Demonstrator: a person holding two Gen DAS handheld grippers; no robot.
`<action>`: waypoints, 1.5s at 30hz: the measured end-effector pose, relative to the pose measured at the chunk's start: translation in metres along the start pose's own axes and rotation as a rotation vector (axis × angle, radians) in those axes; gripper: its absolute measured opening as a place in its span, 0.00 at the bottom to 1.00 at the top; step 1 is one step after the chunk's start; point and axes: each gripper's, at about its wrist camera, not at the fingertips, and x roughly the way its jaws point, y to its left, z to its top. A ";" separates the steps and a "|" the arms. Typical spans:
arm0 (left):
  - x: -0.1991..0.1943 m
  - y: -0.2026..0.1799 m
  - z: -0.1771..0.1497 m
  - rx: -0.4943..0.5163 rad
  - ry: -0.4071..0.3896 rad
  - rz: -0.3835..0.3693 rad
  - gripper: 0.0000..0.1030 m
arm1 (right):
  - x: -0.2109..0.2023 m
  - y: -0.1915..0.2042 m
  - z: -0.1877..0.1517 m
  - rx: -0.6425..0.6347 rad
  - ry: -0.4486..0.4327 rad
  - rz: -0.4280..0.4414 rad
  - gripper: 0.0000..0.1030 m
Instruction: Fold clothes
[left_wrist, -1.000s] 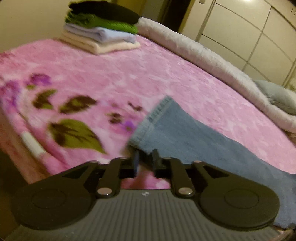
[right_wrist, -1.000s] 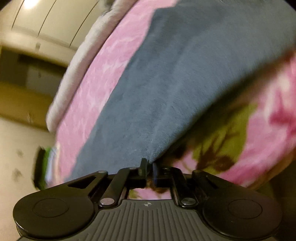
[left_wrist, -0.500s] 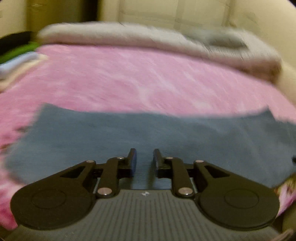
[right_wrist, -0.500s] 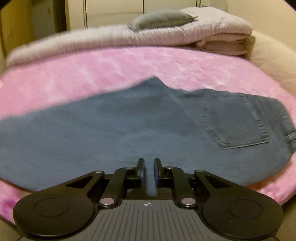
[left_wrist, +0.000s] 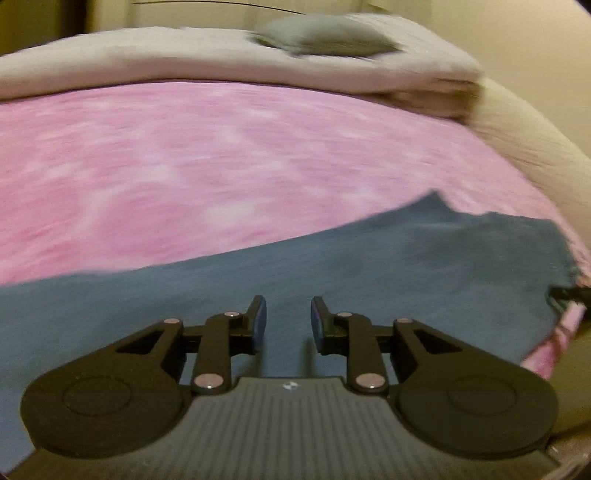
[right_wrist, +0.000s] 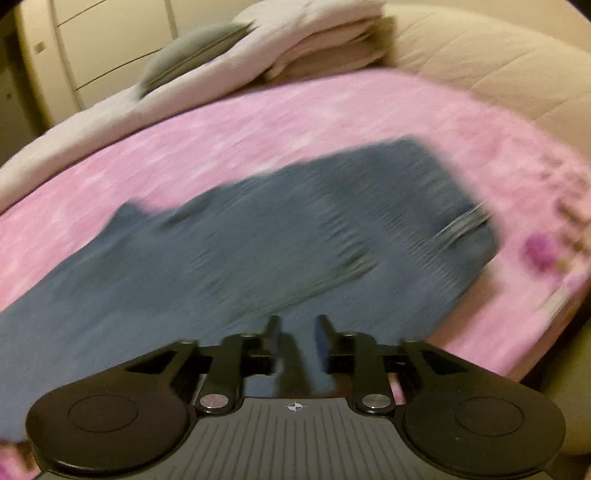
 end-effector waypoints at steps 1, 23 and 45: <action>0.012 -0.015 0.008 0.018 0.008 -0.028 0.21 | 0.001 -0.013 0.009 0.007 -0.026 -0.022 0.43; 0.196 -0.118 0.106 0.091 0.026 -0.273 0.01 | 0.063 -0.113 0.109 0.074 -0.066 0.244 0.16; 0.131 -0.067 0.043 0.156 -0.033 0.027 0.14 | 0.089 -0.016 0.076 -0.179 -0.090 -0.078 0.46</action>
